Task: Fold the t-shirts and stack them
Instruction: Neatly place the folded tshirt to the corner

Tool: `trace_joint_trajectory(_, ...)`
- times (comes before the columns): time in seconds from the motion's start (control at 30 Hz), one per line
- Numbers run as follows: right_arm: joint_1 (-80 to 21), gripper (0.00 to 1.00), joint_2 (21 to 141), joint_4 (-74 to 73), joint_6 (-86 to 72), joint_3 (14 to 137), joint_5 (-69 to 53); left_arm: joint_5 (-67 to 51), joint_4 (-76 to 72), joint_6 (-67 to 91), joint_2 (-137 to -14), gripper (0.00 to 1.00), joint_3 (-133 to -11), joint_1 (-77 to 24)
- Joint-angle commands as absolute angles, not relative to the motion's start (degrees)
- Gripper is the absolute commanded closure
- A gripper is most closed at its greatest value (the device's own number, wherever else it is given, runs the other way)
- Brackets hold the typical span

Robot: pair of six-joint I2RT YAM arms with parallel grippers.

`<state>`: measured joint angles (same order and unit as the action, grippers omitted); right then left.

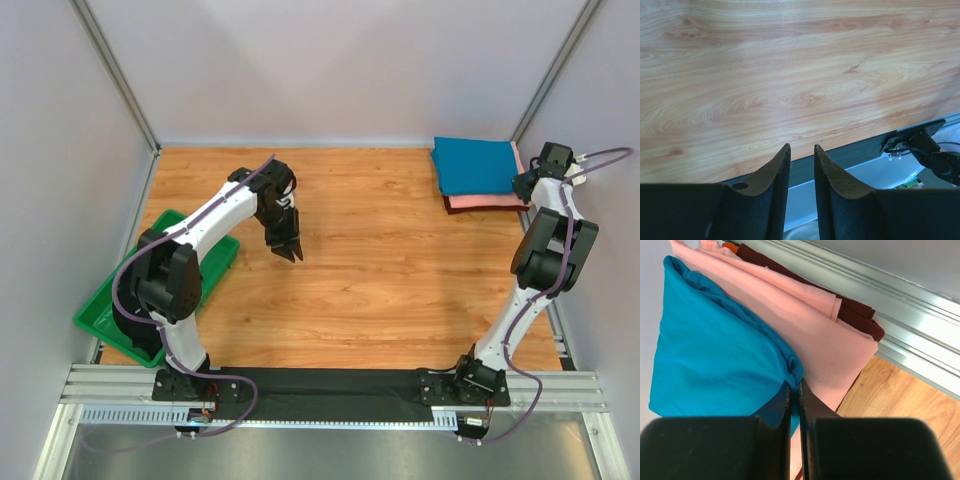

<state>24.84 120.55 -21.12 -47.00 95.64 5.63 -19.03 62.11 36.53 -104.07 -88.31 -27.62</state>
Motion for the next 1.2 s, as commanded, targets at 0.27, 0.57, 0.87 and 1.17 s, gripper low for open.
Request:
trace_joint_trajectory(0.27, 28.7, 1.00, 114.0, -18.1, -45.3, 97.6, 10.9, -19.3, 62.3, 37.8, -104.1, 0.68, -90.2, -28.5)
trace_joint_trajectory(0.57, 29.2, 1.00, 118.1, -15.2, -44.6, 93.2, 8.8, -19.2, 61.7, 37.4, -104.5, 0.68, -88.6, -28.7)
trace_joint_trajectory(0.87, 29.2, 0.94, 120.8, -17.1, -44.1, 96.5, 8.5, -18.5, 63.7, 37.0, -104.7, 0.68, -90.9, -28.8)
trace_joint_trajectory(1.17, 28.7, 0.49, 112.3, -39.6, -47.0, 102.2, 12.9, -17.2, 66.6, 34.7, -100.7, 0.67, -99.7, -28.8)
